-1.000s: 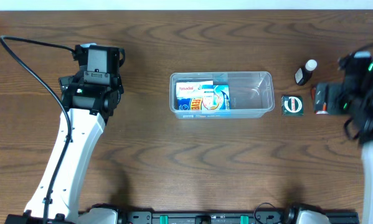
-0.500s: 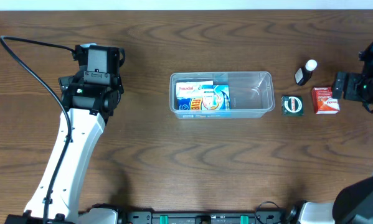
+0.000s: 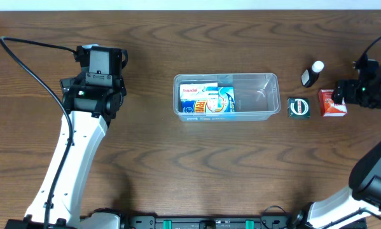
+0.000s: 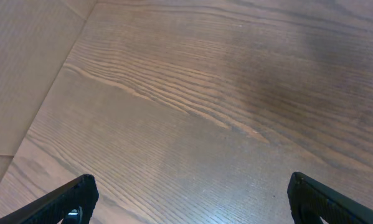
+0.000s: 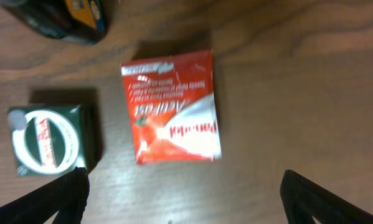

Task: Pack container
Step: 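Reach the right gripper to the red Panadol ActiFast box and grasp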

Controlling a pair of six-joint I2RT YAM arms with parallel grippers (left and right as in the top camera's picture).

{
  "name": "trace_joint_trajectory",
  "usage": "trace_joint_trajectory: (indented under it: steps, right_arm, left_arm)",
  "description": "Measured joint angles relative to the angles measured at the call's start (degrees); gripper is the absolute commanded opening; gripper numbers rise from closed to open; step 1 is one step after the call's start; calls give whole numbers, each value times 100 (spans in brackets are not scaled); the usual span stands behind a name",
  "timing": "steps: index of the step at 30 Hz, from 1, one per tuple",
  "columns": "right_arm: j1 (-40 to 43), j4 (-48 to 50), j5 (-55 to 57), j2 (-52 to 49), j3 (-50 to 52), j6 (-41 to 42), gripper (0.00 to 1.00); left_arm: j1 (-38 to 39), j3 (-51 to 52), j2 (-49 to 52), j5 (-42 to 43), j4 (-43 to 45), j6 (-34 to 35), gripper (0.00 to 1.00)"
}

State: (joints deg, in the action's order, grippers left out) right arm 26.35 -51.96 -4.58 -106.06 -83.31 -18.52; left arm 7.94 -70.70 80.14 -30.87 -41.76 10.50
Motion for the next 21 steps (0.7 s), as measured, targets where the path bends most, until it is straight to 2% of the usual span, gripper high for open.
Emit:
trace_joint_trajectory:
  steps: [8, 21]
  right_arm:
    - [0, 533, -59, -343, -2, -350, 98]
    - [-205, 776, -173, -951, -2, -778, 97]
  left_arm:
    - [0, 0, 0, 0, 0, 0, 98]
    - [0, 0, 0, 0, 2, 2, 98]
